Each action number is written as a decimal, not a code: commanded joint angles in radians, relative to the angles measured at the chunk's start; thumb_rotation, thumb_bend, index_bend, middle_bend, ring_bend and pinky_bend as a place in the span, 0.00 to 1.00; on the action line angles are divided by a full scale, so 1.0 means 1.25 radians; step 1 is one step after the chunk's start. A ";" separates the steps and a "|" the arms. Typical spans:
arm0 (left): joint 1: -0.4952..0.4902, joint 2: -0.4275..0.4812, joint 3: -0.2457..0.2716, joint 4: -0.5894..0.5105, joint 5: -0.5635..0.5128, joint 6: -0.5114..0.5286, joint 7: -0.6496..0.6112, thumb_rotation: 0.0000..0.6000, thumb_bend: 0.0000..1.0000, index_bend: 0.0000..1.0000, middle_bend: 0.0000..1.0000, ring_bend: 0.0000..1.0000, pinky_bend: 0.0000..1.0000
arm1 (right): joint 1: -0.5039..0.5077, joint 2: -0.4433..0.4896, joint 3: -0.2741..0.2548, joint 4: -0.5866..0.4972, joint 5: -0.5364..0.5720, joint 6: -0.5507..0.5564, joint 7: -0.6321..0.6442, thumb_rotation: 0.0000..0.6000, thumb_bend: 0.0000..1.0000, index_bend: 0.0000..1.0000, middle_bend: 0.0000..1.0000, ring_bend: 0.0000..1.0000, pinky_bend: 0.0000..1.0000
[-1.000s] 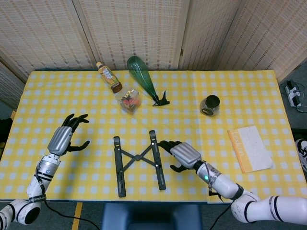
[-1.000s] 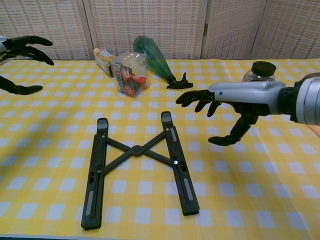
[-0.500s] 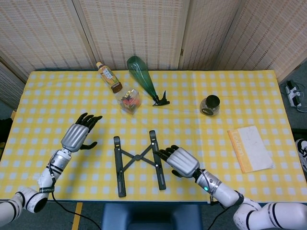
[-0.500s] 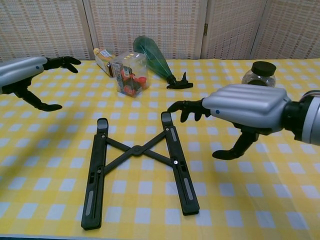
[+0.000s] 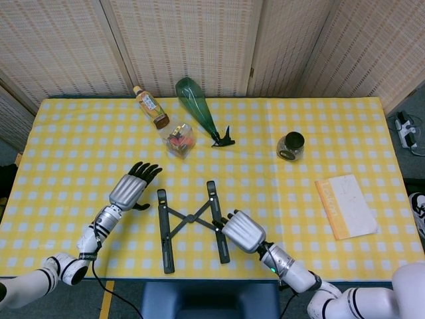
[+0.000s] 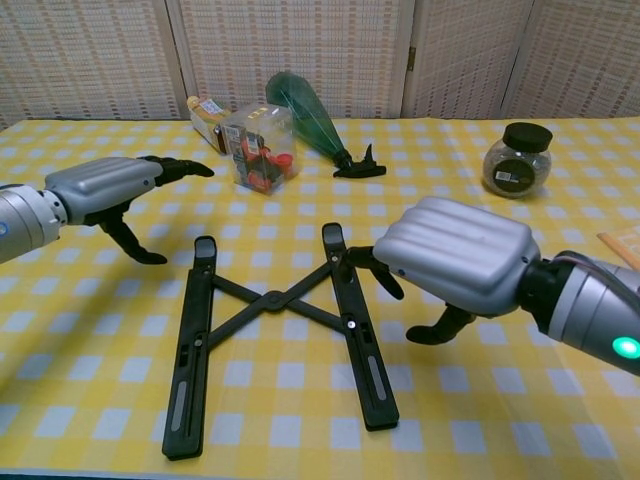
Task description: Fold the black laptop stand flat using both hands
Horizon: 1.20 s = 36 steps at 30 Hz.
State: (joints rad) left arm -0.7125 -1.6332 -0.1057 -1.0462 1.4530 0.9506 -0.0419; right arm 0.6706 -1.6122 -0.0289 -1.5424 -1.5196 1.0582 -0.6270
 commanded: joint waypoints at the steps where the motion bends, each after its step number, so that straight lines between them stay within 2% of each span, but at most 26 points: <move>1: -0.002 -0.008 0.003 0.004 -0.007 -0.006 0.003 1.00 0.19 0.00 0.07 0.02 0.00 | -0.006 -0.024 -0.005 0.040 -0.020 0.007 -0.006 1.00 0.23 0.34 0.62 0.64 0.72; 5: -0.001 -0.011 0.011 -0.004 -0.008 -0.010 0.011 1.00 0.19 0.00 0.04 0.00 0.00 | -0.002 -0.046 -0.002 0.089 -0.042 0.009 -0.005 1.00 0.23 0.35 0.63 0.65 0.73; 8: -0.001 -0.013 0.015 -0.010 -0.008 -0.009 0.019 1.00 0.19 0.00 0.03 0.00 0.00 | 0.002 -0.059 0.014 0.108 -0.047 0.018 0.006 1.00 0.23 0.35 0.63 0.65 0.73; 15: -0.003 -0.016 0.014 -0.024 -0.016 -0.014 0.015 1.00 0.19 0.00 0.03 0.00 0.00 | 0.018 -0.052 0.048 0.105 -0.040 0.005 0.002 1.00 0.23 0.35 0.63 0.65 0.73; 22: -0.005 -0.020 0.020 -0.029 -0.016 -0.018 0.012 1.00 0.19 0.00 0.03 0.00 0.00 | 0.016 -0.076 0.034 0.125 -0.022 -0.028 -0.001 1.00 0.23 0.35 0.63 0.65 0.73; 28: -0.004 -0.018 0.022 -0.036 -0.015 -0.016 -0.004 1.00 0.19 0.00 0.02 0.00 0.00 | 0.015 -0.109 0.023 0.168 -0.036 -0.030 0.013 1.00 0.23 0.35 0.63 0.65 0.73; 36: -0.004 -0.019 0.024 -0.037 -0.017 -0.021 -0.026 1.00 0.19 0.00 0.03 0.00 0.00 | 0.013 -0.117 0.016 0.191 -0.049 -0.028 0.024 1.00 0.23 0.35 0.63 0.65 0.73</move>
State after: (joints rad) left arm -0.7175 -1.6561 -0.0757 -1.0928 1.4327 0.9258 -0.0738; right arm 0.6870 -1.7566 -0.0082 -1.3062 -1.5793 1.0231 -0.5982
